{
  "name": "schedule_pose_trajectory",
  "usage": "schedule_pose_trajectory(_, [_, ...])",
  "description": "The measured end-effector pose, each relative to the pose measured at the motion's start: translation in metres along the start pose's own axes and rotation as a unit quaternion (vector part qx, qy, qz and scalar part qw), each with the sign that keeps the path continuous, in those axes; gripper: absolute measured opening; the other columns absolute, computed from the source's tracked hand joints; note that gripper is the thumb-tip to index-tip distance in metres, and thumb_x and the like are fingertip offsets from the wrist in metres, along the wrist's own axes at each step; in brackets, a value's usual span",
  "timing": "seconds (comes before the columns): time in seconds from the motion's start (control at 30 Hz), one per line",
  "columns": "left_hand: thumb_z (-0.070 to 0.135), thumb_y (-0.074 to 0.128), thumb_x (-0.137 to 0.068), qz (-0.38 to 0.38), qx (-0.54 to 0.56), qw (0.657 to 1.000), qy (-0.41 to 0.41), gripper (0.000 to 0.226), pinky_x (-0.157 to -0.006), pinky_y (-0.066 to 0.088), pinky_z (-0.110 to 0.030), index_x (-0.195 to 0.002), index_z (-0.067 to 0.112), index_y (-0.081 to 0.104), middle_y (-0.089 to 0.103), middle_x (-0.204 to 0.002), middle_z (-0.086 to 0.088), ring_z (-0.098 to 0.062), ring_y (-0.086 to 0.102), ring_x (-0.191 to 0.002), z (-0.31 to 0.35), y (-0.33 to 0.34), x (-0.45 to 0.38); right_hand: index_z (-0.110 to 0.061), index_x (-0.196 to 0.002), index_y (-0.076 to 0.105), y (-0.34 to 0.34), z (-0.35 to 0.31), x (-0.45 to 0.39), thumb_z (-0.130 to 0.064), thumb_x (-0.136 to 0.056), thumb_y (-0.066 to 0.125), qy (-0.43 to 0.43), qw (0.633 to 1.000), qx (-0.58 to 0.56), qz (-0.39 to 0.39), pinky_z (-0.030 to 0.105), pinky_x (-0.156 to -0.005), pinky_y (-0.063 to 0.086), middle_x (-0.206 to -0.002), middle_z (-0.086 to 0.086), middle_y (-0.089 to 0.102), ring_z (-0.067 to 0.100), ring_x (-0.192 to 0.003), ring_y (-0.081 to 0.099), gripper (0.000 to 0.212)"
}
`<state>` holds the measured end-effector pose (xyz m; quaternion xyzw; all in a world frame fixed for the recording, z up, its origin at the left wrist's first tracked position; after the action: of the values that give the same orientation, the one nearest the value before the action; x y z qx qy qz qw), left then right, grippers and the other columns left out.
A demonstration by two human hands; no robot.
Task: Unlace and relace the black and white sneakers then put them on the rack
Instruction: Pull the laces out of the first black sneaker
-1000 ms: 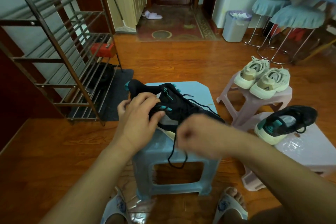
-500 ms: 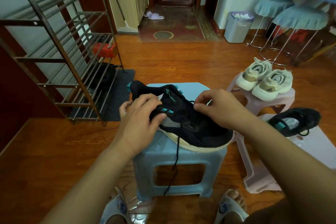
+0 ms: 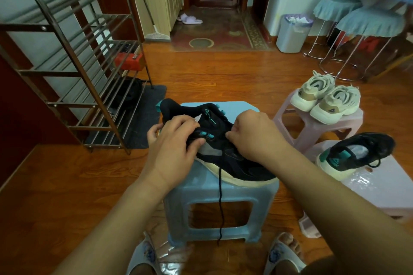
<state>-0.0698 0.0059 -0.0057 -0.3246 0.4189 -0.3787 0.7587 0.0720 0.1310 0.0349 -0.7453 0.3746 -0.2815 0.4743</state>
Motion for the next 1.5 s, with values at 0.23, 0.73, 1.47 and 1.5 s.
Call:
schedule_pose_trajectory(0.23, [0.037, 0.059, -0.096, 0.003, -0.018, 1.0, -0.013, 0.02, -0.117, 0.017, -0.046, -0.116, 0.034, 0.058, 0.051, -0.127, 0.02, -0.003, 0.046, -0.12, 0.002, 0.004, -0.001, -0.034, -0.095, 0.068, -0.027, 0.039, 0.067, -0.026, -0.096, 0.063, -0.18, 0.896, 0.063, -0.4, 0.031, -0.075, 0.055, -0.088, -0.009, 0.068, 0.008, -0.079, 0.064, 0.01])
schedule_pose_trajectory(0.73, [0.036, 0.057, -0.096, -0.001, 0.002, 1.0, 0.0, 0.023, -0.118, 0.018, -0.045, -0.118, 0.032, 0.06, 0.05, -0.128, 0.018, -0.002, 0.041, -0.122, 0.001, 0.004, -0.003, -0.013, -0.061, 0.055, -0.001, 0.012, 0.007, -0.049, -0.094, 0.062, 0.003, 1.0, -0.024, 0.01, 0.03, -0.049, 0.034, -0.059, 0.002, 0.054, 0.021, -0.061, 0.057, 0.049])
schedule_pose_trajectory(1.47, [0.036, 0.057, -0.095, -0.001, 0.006, 1.0, -0.003, 0.021, -0.118, 0.017, -0.043, -0.116, 0.034, 0.061, 0.049, -0.127, 0.02, 0.0, 0.041, -0.123, 0.003, 0.003, -0.002, -0.021, -0.075, 0.061, -0.014, 0.008, 0.023, -0.06, -0.092, 0.058, -0.036, 0.997, -0.072, -0.006, 0.029, -0.051, 0.038, -0.068, -0.003, 0.062, 0.012, -0.064, 0.059, 0.043])
schedule_pose_trajectory(1.5, [0.037, 0.056, -0.095, -0.002, 0.005, 1.0, -0.002, 0.022, -0.117, 0.016, -0.042, -0.116, 0.033, 0.061, 0.049, -0.128, 0.019, 0.0, 0.041, -0.123, 0.003, 0.003, -0.002, -0.019, -0.076, 0.061, -0.004, 0.005, 0.017, -0.056, -0.093, 0.06, -0.026, 0.999, -0.045, -0.006, 0.03, -0.053, 0.041, -0.071, -0.001, 0.063, 0.015, -0.068, 0.06, 0.041])
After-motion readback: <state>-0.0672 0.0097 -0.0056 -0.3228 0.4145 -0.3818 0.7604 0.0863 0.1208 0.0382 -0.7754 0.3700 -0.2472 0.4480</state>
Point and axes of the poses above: each hand's wrist, its own x-axis away from the middle knuckle, its own y-axis out of the palm, z = x × y, the point moved 2 cm from there along -x, towards the middle knuckle
